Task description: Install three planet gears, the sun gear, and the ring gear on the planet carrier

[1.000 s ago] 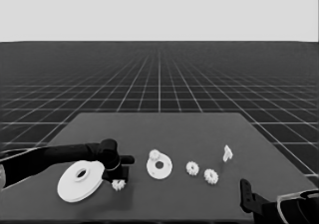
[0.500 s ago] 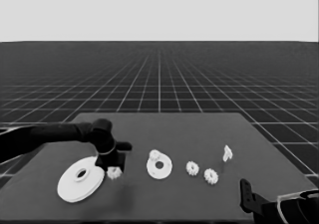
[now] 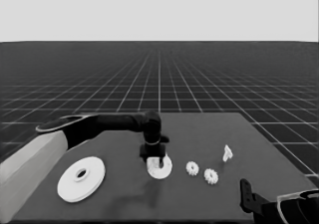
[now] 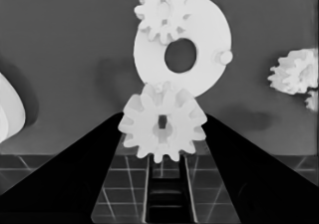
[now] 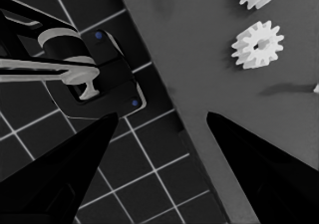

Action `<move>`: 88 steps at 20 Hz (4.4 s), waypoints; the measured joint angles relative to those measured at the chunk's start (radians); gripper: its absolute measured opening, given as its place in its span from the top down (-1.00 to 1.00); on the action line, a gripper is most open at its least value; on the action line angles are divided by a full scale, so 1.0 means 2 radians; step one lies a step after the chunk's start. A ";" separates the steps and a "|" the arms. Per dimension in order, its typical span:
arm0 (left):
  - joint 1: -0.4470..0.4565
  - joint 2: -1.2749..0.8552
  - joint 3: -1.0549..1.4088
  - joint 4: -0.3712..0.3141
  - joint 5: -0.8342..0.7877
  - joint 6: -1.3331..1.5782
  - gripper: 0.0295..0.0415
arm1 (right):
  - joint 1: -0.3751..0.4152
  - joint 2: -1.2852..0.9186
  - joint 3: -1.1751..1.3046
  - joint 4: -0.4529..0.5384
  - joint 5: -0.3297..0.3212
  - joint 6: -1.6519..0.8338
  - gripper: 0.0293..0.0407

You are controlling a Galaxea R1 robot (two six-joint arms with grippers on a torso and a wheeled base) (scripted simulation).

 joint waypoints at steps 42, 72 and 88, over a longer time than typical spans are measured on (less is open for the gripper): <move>-0.175 -0.586 0.489 0.061 -0.441 0.932 -0.49 | 0.000 0.000 0.000 0.000 0.000 0.000 -0.61; -0.176 -0.589 0.492 0.061 -0.443 0.939 -0.49 | 0.057 0.305 -0.420 0.148 -0.109 0.431 0.67; -0.176 -0.589 0.492 0.061 -0.443 0.939 -0.49 | 0.182 0.568 -0.574 0.258 -0.177 0.524 0.66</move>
